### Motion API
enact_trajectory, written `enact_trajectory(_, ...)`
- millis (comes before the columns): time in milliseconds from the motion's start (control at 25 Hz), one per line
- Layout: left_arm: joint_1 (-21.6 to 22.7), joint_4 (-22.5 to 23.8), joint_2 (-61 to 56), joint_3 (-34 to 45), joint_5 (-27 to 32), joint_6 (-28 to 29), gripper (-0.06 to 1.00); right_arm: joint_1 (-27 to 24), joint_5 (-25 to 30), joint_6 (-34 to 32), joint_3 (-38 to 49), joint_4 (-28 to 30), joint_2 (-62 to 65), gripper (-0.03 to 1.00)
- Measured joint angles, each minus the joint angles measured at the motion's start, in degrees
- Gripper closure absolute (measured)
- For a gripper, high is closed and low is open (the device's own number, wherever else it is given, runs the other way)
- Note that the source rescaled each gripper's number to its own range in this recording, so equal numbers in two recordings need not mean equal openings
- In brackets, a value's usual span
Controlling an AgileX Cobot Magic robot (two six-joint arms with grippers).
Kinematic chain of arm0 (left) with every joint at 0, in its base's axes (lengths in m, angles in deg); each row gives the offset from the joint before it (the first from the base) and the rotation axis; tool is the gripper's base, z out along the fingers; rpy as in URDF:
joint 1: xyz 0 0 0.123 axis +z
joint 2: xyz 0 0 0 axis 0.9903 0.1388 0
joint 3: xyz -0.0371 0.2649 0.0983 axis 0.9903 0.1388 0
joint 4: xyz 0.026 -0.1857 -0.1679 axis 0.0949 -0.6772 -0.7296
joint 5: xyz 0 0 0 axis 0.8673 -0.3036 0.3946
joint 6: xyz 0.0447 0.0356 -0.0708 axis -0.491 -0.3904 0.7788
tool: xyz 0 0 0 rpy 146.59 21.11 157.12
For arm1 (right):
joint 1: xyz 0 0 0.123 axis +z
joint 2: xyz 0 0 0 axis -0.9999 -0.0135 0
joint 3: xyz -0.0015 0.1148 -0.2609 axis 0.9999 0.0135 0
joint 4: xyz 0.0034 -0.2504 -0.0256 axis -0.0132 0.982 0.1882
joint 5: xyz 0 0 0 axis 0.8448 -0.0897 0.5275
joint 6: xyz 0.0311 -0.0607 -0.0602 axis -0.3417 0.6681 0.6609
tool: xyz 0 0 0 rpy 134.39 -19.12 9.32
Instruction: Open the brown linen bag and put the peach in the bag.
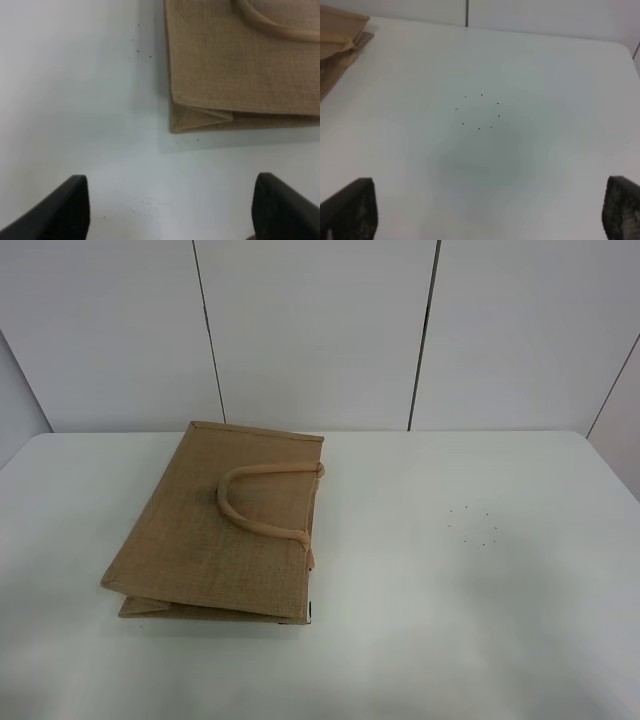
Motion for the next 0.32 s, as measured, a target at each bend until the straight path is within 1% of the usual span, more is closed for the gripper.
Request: enact_trajectory(320, 0.0, 0.0, 0.0, 0.0, 0.0, 0.0, -0.05, 0.0, 0.0, 0.0, 0.0, 0.0, 0.0, -0.03)
